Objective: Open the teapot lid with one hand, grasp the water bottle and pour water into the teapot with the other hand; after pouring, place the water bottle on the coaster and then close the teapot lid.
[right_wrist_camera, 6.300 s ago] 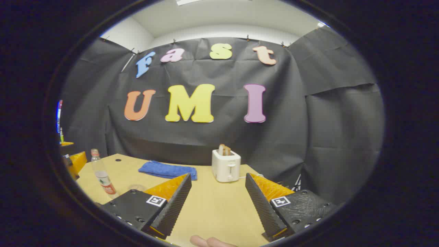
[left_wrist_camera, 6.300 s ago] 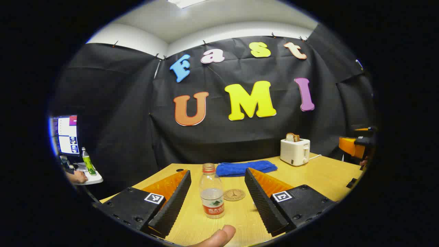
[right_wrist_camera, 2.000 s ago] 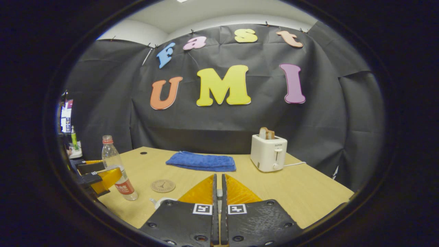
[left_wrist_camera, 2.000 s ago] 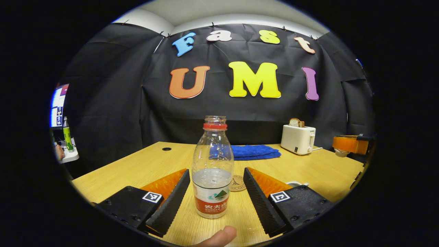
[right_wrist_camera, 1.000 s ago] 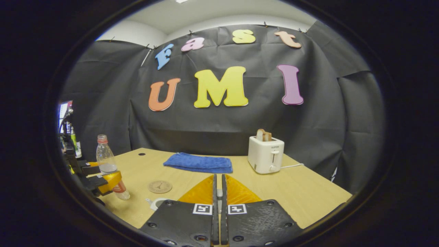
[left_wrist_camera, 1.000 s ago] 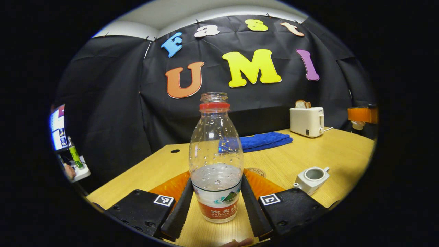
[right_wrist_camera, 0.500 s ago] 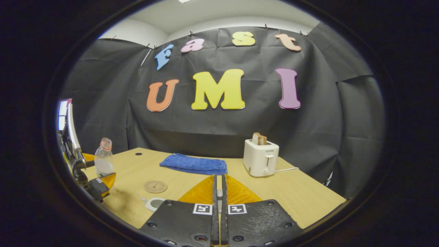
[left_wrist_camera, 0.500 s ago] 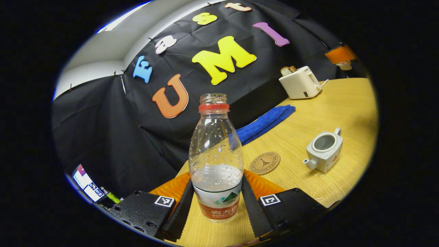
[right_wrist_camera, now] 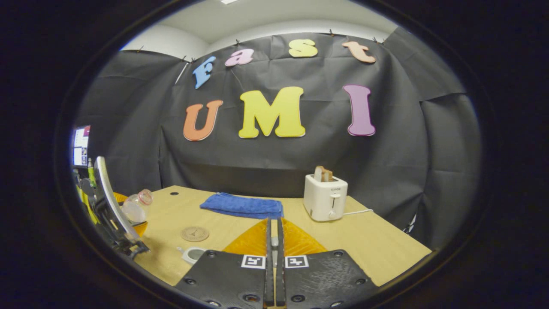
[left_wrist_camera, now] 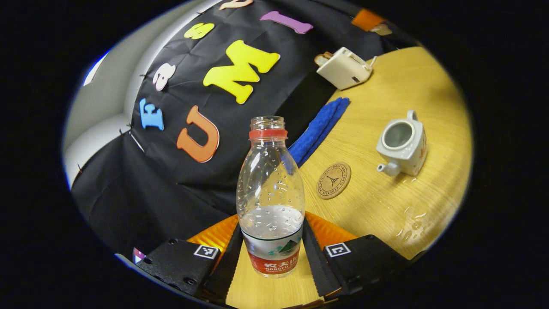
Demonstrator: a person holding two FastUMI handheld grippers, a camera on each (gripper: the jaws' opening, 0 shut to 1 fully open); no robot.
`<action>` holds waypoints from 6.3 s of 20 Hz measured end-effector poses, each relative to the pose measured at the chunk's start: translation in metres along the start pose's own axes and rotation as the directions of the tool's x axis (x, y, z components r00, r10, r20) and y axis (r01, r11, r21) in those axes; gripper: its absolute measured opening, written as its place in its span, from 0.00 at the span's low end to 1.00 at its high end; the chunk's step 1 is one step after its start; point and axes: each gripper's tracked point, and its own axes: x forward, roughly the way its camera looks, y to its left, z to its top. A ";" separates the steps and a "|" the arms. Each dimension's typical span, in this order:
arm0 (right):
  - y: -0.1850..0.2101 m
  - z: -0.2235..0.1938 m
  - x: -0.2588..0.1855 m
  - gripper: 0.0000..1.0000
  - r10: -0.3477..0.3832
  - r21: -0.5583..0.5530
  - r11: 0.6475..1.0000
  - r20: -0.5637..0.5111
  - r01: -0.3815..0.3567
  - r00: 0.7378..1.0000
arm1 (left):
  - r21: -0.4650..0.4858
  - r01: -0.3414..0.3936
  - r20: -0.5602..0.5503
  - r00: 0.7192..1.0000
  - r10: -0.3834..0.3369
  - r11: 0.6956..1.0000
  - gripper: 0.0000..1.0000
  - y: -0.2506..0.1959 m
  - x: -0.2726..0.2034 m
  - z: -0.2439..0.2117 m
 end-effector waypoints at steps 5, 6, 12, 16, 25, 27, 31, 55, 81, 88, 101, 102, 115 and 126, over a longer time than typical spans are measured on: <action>-0.007 0.006 -0.003 0.02 -0.010 0.007 1.000 0.017 0.010 1.000 | 0.261 0.007 -0.005 1.000 -0.006 0.965 0.75 -0.012 -0.003 0.007; -0.008 0.007 -0.004 0.02 -0.013 0.005 1.000 0.020 0.013 1.000 | 0.298 0.009 -0.009 1.000 -0.007 0.954 0.75 -0.014 -0.004 0.008; -0.018 0.008 -0.003 0.02 -0.033 -0.003 0.999 0.017 0.033 0.999 | 0.526 0.012 -0.030 1.000 0.004 0.850 0.75 -0.019 -0.004 0.020; -0.022 0.014 -0.006 0.02 -0.046 -0.016 0.999 0.037 0.046 0.998 | 0.645 0.019 -0.030 1.000 0.001 0.764 0.75 -0.022 -0.008 0.028; -0.029 0.014 -0.002 0.02 -0.041 -0.011 0.999 0.042 0.042 0.998 | 0.756 0.007 -0.027 0.999 0.020 0.654 0.75 -0.013 -0.007 0.043; -0.030 0.015 -0.003 0.02 -0.041 -0.011 0.999 0.047 0.042 0.998 | 0.775 0.006 -0.036 0.999 0.034 0.632 0.75 -0.008 -0.006 0.042; -0.032 0.014 -0.002 0.02 -0.039 -0.010 0.999 0.050 0.039 0.998 | 0.796 0.005 -0.037 0.998 0.041 0.605 0.75 -0.006 -0.006 0.045; -0.036 0.014 0.000 0.02 -0.035 -0.009 0.999 0.049 0.035 0.998 | 0.929 -0.030 0.007 0.998 0.064 0.368 0.79 0.001 -0.013 0.070; -0.036 0.010 0.002 0.01 -0.054 -0.032 0.998 0.047 0.055 0.997 | -0.050 -0.008 0.083 0.996 0.012 0.999 0.74 0.005 0.003 0.050; -0.030 0.017 -0.005 0.01 -0.044 -0.042 0.998 0.067 0.047 0.997 | -0.525 0.056 0.215 0.974 0.069 0.850 0.75 0.047 0.004 0.082; -0.026 0.010 0.002 0.02 -0.048 -0.068 0.996 0.058 0.051 0.997 | -0.818 0.197 0.256 0.966 0.034 0.541 0.76 0.019 0.089 0.095; -0.026 0.009 0.003 0.02 -0.048 -0.068 0.996 0.054 0.051 0.997 | -0.823 0.202 0.260 0.965 0.036 0.532 0.76 0.016 0.093 0.097; -0.025 -0.003 0.012 0.02 -0.049 -0.066 0.997 0.028 0.051 0.998 | -0.832 0.225 0.224 0.972 -0.064 0.507 0.77 -0.036 0.128 0.083; -0.022 -0.005 0.014 0.02 -0.045 -0.073 0.996 0.024 0.047 0.999 | -0.806 0.217 0.211 0.975 -0.075 0.551 0.88 -0.039 0.124 0.085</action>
